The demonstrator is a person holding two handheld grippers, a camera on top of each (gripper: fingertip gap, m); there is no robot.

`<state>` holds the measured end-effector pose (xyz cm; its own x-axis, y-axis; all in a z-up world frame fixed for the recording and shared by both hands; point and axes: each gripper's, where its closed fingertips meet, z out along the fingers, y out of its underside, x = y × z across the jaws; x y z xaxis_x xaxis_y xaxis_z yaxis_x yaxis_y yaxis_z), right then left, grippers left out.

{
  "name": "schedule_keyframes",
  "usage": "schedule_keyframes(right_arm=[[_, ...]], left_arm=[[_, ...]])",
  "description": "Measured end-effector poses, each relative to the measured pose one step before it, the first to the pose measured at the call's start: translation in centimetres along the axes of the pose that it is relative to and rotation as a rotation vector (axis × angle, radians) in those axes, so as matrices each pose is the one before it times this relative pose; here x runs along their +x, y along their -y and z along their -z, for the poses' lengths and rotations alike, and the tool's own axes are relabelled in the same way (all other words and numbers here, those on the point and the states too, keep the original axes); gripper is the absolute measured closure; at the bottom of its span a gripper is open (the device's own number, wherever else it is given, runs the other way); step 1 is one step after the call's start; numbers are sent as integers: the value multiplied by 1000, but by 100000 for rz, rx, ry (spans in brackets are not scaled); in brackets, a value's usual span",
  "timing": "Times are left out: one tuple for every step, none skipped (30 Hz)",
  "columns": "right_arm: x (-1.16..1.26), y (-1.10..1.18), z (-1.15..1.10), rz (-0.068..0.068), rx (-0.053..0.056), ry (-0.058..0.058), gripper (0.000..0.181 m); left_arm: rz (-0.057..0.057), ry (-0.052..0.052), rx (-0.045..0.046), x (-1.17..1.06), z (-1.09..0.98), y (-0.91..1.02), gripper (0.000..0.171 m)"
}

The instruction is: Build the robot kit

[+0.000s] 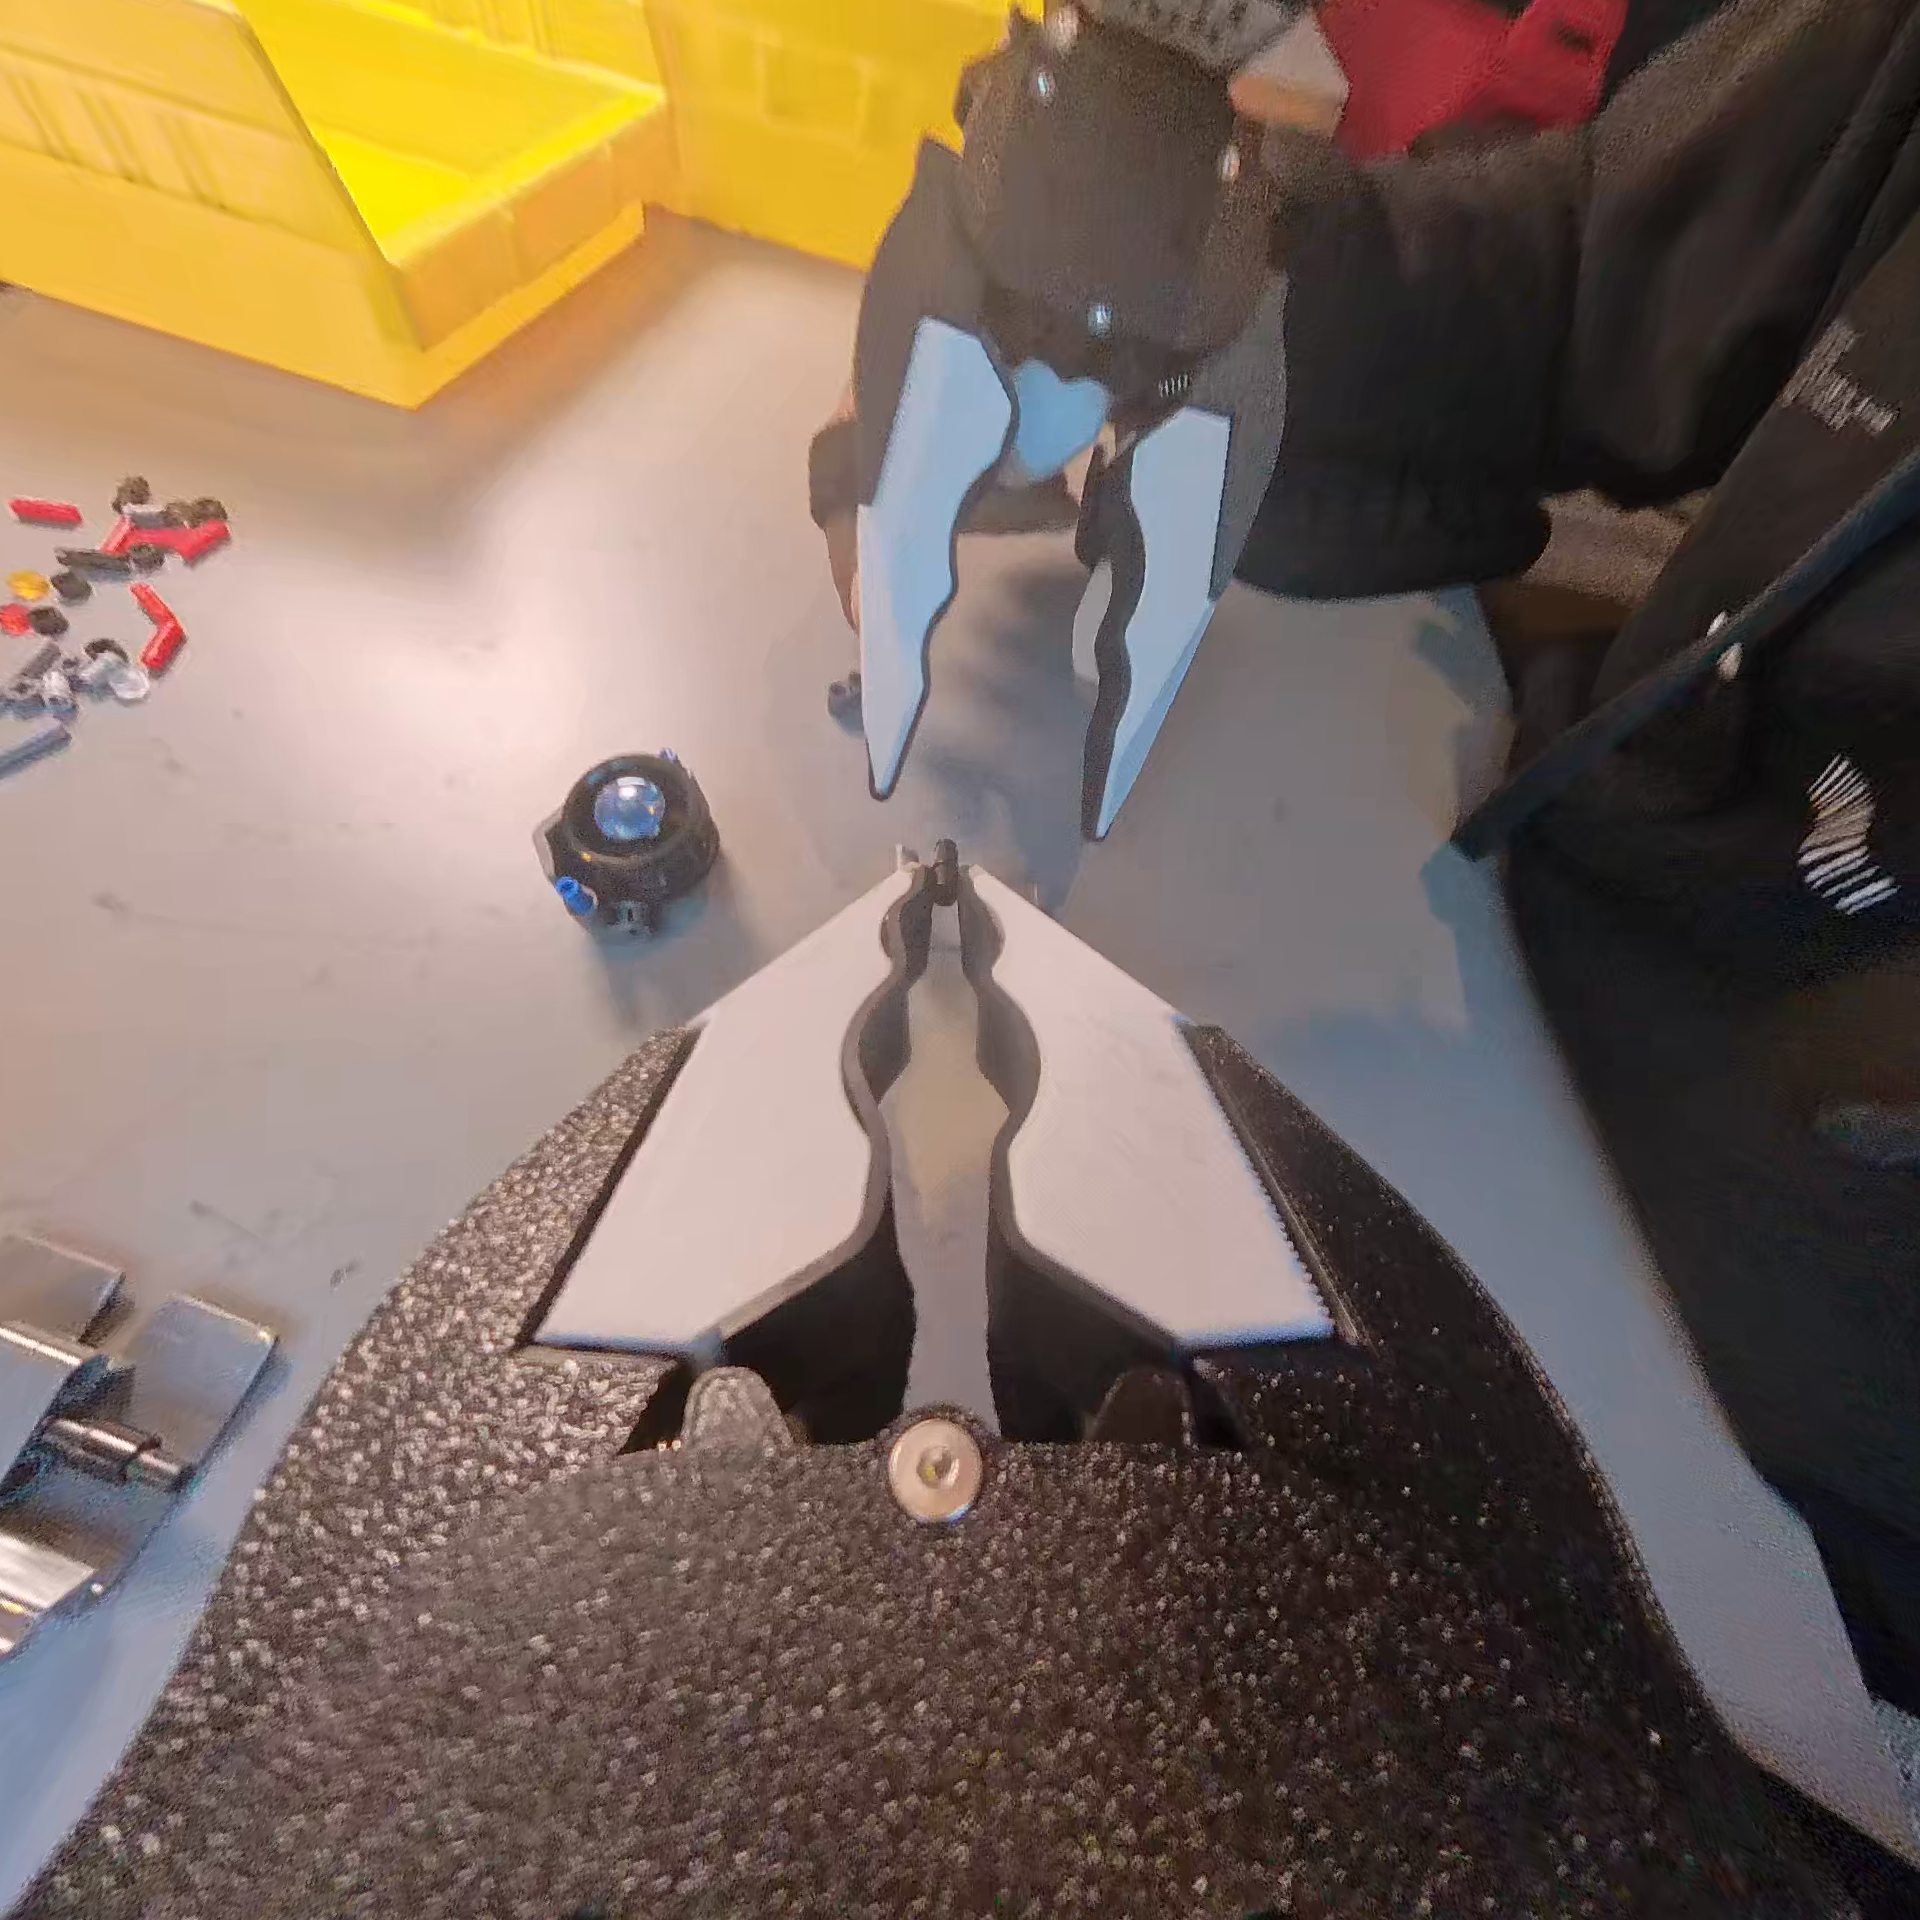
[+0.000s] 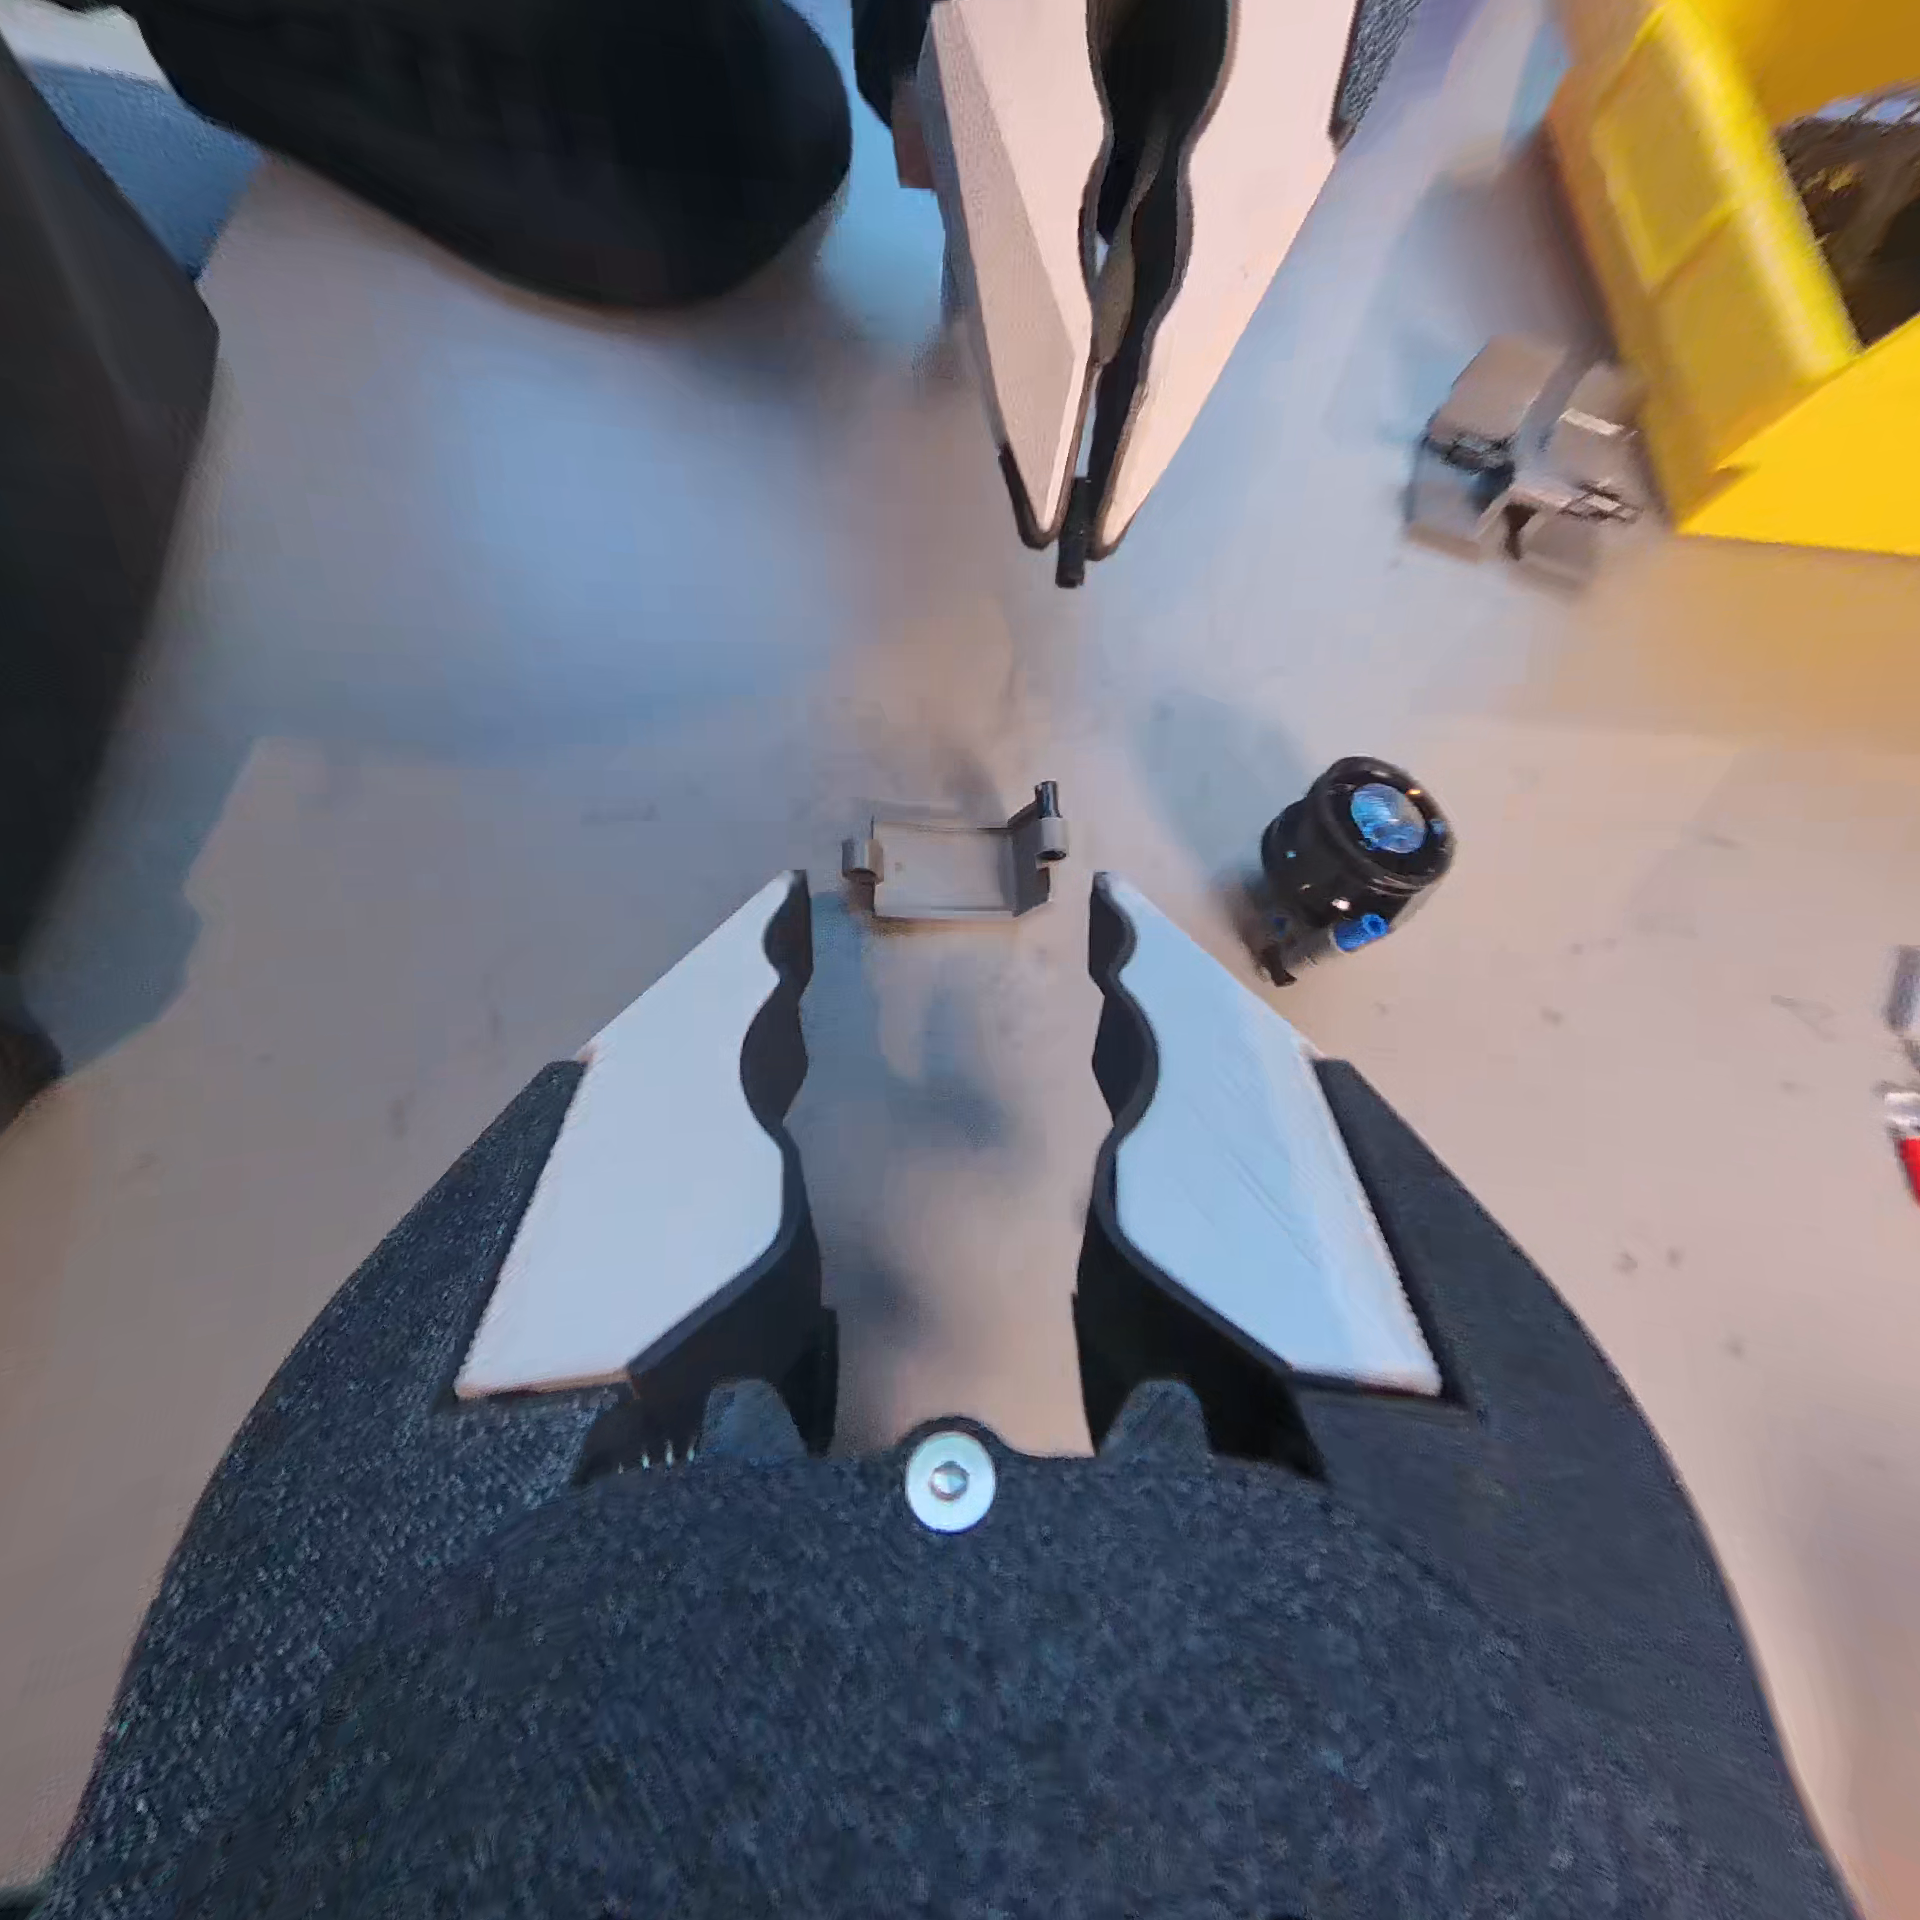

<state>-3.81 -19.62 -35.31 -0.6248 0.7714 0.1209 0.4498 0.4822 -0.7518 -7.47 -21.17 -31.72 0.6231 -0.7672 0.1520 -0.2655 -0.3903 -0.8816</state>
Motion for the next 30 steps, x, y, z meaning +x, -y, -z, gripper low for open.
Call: schedule_keyframes(right_arm=[[-198, -150, -398, -374, -3602, 3057, 124], [-36, -101, -380, -254, -3206, 2107, 122], [86, -64, -375, 341, -2529, 1185, 123], [82, -141, -385, 242, -2728, 1143, 123], [139, -110, -372, 224, -2146, 543, 125], [-51, -104, -329, 152, -1608, 1263, 131], [-148, -54, -234, 135, -640, 1355, 134], [-112, 56, -61, -718, 573, 884, 135], [44, -3, 3, -688, 612, -241, 135], [142, -12, 48, -359, 763, -1156, 135], [170, 97, 105, -762, 1664, -1234, 136], [116, 354, 237, -1643, 3248, -522, 136], [154, 556, 360, -2237, 4558, -464, 136], [252, 541, 451, -2325, 4337, -814, 136], [287, 463, 457, -1748, 3796, -1048, 136], [219, 411, 432, -1662, 3353, -851, 136], [134, 315, 358, -1988, 2642, -203, 136], [27, 227, 277, -1777, 2053, 328, 136], [38, 194, 213, -1297, 1780, -48, 136], [-51, 101, 126, -1073, 1019, 361, 136], [-36, -1, 44, -645, 275, 82, 136], [50, -77, 7, -208, -372, -607, 136], [-9, -136, -37, -69, -791, -233, 136], [-43, -148, -74, -71, -926, -46, 136], [27, -121, -77, -339, -697, -406, 136], [24, 5, -63, -545, 75, -135, 136], [-27, -183, -63, -190, -1044, 322, 136], [17, -128, -39, 237, -505, 1, 136], [-32, -80, -47, -89, -317, 217, 136], [-45, -36, -43, -338, -81, 295, 136]], left_arm=[[-967, -778, -3078, 235, -234, -763, 168], [-781, -1445, -2983, 339, -403, -698, 168], [-1220, -965, -2277, 286, -454, -491, 168], [-1375, -1348, -1686, 334, -411, -272, 168], [-1090, -1388, -833, 325, -318, -81, 168], [-898, -647, 91, 202, -227, 64, 168], [-918, -569, 401, 171, -138, 89, 168], [-1151, -358, 660, 154, -98, 121, 168], [-1342, 94, 800, 87, -94, 156, 168], [-1351, 28, 395, 101, -103, 100, 168], [-1455, 388, 239, 51, -88, 78, 168], [-1187, 1119, 882, -99, -44, 172, 168], [-588, 1219, 1646, -152, 10, 307, 168], [-398, 1351, 2001, -200, 65, 363, 168], [-522, 1804, 2022, -258, 73, 365, 168], [-526, 1238, 1363, -170, 62, 257, 168], [-584, 1025, 976, -131, 48, 180, 168], [-472, 1123, 809, -149, 29, 140, 168], [-351, 381, 349, -31, 7, 67, 168], [-380, -172, 149, 65, -30, 41, 168], [-422, 201, 292, 35, -48, 88, 168], [-611, 615, -584, -34, -77, -59, 168], [-758, 307, -1066, 26, -108, -137, 168], [-332, -130, -702, 70, -92, -116, 168], [-191, -187, 35, 70, -56, 0, 168], [-163, -445, 273, 105, -72, 66, 168], [-768, 191, -955, 34, -100, -103, 168], [-903, 483, -1098, -6, -107, -167, 168], [-215, -66, -455, 48, -60, -81, 168], [-430, -160, -338, 57, -20, -43, 168]])
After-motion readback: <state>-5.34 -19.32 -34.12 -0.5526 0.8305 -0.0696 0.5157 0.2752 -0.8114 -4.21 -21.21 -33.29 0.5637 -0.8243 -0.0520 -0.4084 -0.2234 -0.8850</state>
